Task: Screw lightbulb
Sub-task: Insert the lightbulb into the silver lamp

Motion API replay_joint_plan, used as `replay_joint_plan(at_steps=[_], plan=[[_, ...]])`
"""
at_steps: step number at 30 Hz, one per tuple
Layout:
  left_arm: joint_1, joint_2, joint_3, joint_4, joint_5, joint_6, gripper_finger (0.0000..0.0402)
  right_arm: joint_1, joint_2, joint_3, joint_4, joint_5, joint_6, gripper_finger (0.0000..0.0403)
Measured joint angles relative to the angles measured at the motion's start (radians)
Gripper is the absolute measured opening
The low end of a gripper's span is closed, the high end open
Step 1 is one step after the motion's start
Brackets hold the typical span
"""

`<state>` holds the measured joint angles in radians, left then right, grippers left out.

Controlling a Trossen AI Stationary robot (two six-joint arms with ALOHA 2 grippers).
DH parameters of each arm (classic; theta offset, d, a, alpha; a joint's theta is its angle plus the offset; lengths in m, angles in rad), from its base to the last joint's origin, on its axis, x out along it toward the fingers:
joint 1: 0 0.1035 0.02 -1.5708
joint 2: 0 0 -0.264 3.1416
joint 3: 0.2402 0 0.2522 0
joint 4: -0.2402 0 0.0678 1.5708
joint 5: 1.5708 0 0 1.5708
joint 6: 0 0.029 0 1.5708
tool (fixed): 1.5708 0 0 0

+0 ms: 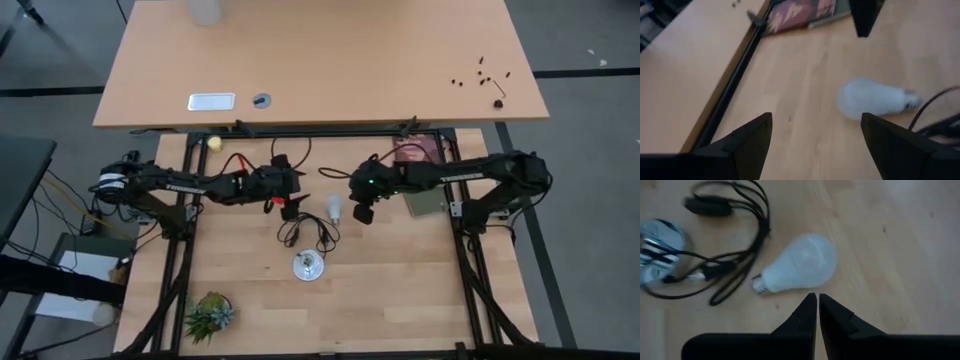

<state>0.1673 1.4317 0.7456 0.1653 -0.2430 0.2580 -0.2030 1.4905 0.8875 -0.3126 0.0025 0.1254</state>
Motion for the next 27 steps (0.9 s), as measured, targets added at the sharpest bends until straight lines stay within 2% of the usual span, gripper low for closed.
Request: replay_joint_plan(at_steps=[10, 16, 21, 27], plan=[[0.032, 0.106, 0.001, -0.017, 0.126, -0.034, 0.0309, -0.050, 0.191, 0.000, 0.094, -0.065, 0.006, 0.0028], [0.022, 0.166, 0.002, -0.001, 0.131, -0.033, 0.0309, -0.049, 0.272, 0.000, 0.259, -0.116, 0.005, 0.0027], [0.020, 0.158, 0.001, -0.028, 0.209, -0.030, 0.0309, -0.047, 0.308, 0.000, 0.395, -0.188, -0.006, 0.0027], [0.000, 0.158, 0.001, 0.010, 0.233, 0.076, 0.0309, -0.045, 0.300, -0.001, 0.389, -0.239, -0.046, 0.0027]])
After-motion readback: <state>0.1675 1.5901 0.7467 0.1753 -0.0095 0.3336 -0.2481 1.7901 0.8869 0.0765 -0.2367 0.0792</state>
